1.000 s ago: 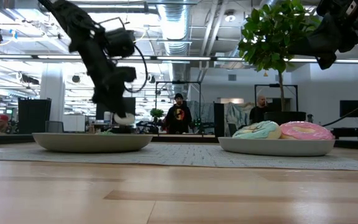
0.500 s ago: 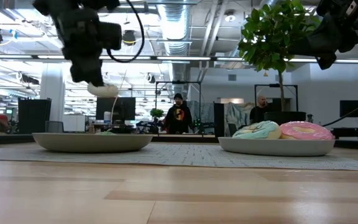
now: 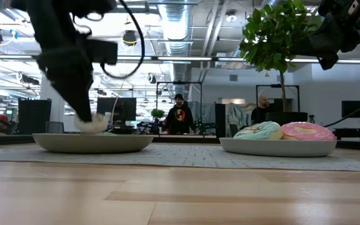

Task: Pick & Place donuts
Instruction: Put the small white donut into the green plate, then adjust the gray placemat

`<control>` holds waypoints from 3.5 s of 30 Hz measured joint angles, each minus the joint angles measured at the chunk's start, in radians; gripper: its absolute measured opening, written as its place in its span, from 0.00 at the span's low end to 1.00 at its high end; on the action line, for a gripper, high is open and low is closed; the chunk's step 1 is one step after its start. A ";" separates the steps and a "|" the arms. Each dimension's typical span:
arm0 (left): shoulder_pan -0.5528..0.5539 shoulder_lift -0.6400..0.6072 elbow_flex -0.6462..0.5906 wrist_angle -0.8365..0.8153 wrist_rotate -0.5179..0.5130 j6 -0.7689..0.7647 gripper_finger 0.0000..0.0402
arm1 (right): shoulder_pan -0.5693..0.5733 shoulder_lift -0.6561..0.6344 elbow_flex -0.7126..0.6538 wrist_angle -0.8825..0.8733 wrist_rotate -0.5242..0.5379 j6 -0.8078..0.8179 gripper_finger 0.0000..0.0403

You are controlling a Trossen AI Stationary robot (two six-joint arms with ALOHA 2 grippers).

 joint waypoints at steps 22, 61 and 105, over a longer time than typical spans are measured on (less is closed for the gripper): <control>0.000 0.064 0.000 0.036 0.015 0.017 0.40 | 0.000 0.000 0.000 0.002 0.000 0.008 0.00; 0.003 0.062 0.200 -0.560 -0.342 -0.035 0.44 | 0.000 0.000 0.000 0.005 -0.022 0.009 0.00; 0.348 -0.918 -0.442 0.085 -0.132 0.295 0.44 | 0.000 -0.048 0.000 -0.070 -0.078 -0.082 0.00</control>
